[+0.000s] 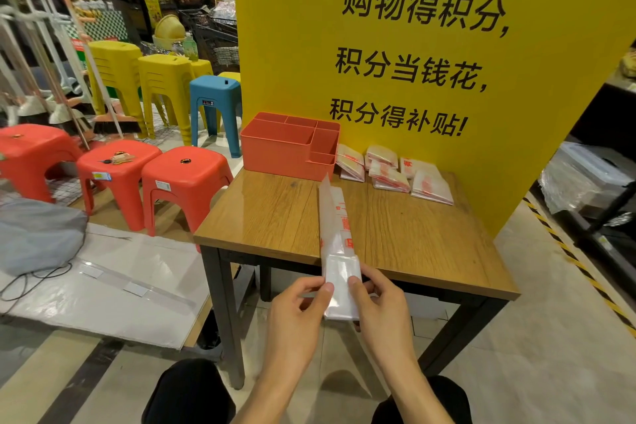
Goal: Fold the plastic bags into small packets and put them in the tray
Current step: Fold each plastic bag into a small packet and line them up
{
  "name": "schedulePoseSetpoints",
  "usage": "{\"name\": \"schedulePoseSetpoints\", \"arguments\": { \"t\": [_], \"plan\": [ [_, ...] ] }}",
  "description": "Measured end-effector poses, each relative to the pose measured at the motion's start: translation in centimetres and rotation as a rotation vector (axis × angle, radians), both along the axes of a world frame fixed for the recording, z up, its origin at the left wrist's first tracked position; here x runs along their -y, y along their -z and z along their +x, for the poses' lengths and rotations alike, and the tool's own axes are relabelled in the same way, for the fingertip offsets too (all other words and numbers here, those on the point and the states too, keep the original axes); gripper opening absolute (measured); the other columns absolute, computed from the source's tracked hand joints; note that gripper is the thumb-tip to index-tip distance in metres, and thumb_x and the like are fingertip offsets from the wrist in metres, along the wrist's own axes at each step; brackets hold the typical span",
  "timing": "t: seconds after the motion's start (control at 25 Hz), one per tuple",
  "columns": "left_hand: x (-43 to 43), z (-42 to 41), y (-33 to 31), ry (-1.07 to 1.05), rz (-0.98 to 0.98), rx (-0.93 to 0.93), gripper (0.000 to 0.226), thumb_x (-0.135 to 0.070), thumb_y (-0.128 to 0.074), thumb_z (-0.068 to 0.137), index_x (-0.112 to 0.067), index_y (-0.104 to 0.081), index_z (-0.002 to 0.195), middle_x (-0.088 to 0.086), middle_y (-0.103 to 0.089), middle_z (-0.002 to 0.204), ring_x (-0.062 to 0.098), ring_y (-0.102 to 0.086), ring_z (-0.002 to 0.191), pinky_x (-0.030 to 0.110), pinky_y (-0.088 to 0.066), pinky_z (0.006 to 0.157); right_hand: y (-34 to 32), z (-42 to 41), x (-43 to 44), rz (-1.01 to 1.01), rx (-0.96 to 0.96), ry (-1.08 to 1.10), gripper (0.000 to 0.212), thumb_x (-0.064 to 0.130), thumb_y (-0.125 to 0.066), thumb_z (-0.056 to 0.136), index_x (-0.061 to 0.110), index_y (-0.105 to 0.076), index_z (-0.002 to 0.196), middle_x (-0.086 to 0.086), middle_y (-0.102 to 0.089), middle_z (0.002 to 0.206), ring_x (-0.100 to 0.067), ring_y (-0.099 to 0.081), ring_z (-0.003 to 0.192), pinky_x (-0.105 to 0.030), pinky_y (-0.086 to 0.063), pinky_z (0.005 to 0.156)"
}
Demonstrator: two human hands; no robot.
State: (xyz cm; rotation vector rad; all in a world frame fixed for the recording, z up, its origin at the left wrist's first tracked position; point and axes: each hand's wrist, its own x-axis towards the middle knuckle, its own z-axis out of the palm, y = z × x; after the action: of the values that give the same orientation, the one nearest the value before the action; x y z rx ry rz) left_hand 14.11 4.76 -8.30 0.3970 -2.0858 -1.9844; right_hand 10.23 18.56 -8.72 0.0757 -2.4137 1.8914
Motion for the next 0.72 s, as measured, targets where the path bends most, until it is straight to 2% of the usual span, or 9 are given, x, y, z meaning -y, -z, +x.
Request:
{"name": "schedulePoseSetpoints", "arguments": {
  "t": [0.12, 0.24, 0.32, 0.4, 0.48, 0.6, 0.72],
  "plan": [
    [0.1, -0.4, -0.5, 0.031, 0.072, 0.069, 0.009, -0.023, -0.070, 0.098, -0.021, -0.078, 0.100, -0.008, -0.079, 0.093, 0.010, -0.075, 0.089, 0.046, -0.062, 0.088, 0.6, 0.3, 0.2, -0.009, 0.011, 0.024, 0.029, 0.035, -0.064, 0.100, 0.036, -0.061, 0.129, 0.007, -0.072, 0.095, -0.009, -0.072, 0.086, -0.039, -0.064, 0.075],
    [0.5, -0.9, -0.6, 0.061, -0.036, 0.107, 0.010, -0.024, -0.071, 0.097, -0.021, -0.079, 0.091, -0.008, -0.079, 0.084, 0.009, -0.076, 0.080, 0.046, -0.063, 0.083, 0.8, 0.2, 0.2, -0.033, 0.028, 0.036, 0.034, 0.037, -0.062, 0.101, 0.034, -0.060, 0.135, 0.010, -0.073, 0.100, -0.009, -0.074, 0.090, -0.041, -0.064, 0.079],
    [0.6, -1.1, -0.7, 0.028, -0.045, 0.114, 0.003, -0.023, -0.076, 0.093, -0.022, -0.075, 0.094, -0.006, -0.079, 0.082, 0.011, -0.076, 0.074, 0.046, -0.064, 0.079, 0.7, 0.1, 0.0, -0.051, 0.028, 0.021, 0.033, 0.030, -0.063, 0.101, 0.035, -0.062, 0.134, 0.009, -0.075, 0.095, -0.011, -0.074, 0.089, -0.042, -0.064, 0.079],
    [0.7, -1.2, -0.9, 0.015, -0.016, 0.111, 0.024, -0.019, -0.078, 0.090, -0.026, -0.063, 0.107, -0.004, -0.079, 0.085, 0.013, -0.076, 0.074, 0.043, -0.064, 0.075, 0.7, 0.1, -0.2, -0.059, 0.024, 0.009, 0.036, 0.024, -0.064, 0.101, 0.033, -0.063, 0.136, 0.006, -0.076, 0.092, -0.012, -0.074, 0.088, -0.038, -0.064, 0.078],
    [0.8, -1.2, -1.1, 0.061, -0.022, 0.081, 0.032, -0.012, -0.075, 0.092, -0.029, -0.058, 0.113, -0.003, -0.080, 0.091, 0.014, -0.076, 0.079, 0.037, -0.063, 0.072, 0.7, 0.2, -0.2, -0.073, 0.024, 0.014, 0.038, 0.022, -0.064, 0.101, 0.032, -0.062, 0.138, 0.006, -0.077, 0.093, -0.010, -0.074, 0.089, -0.033, -0.063, 0.077],
    [1.1, -1.2, -0.9, 0.142, -0.009, 0.060, 0.031, -0.004, -0.068, 0.096, -0.027, -0.065, 0.116, -0.001, -0.078, 0.103, 0.016, -0.077, 0.087, 0.038, -0.064, 0.073, 0.7, 0.6, 0.0, -0.102, 0.033, 0.010, 0.037, 0.023, -0.062, 0.102, 0.035, -0.055, 0.137, 0.004, -0.076, 0.090, -0.012, -0.075, 0.087, -0.037, -0.063, 0.079],
    [1.4, -1.2, -0.5, 0.143, 0.077, 0.095, 0.030, -0.002, -0.067, 0.096, -0.024, -0.075, 0.114, 0.000, -0.077, 0.109, 0.010, -0.075, 0.095, 0.026, -0.061, 0.072, 0.9, 0.8, -0.7, -0.120, 0.042, -0.070, 0.033, 0.024, -0.054, 0.107, 0.046, -0.056, 0.132, 0.015, -0.074, 0.107, -0.013, -0.074, 0.099, -0.035, -0.063, 0.081]
  ]
}}
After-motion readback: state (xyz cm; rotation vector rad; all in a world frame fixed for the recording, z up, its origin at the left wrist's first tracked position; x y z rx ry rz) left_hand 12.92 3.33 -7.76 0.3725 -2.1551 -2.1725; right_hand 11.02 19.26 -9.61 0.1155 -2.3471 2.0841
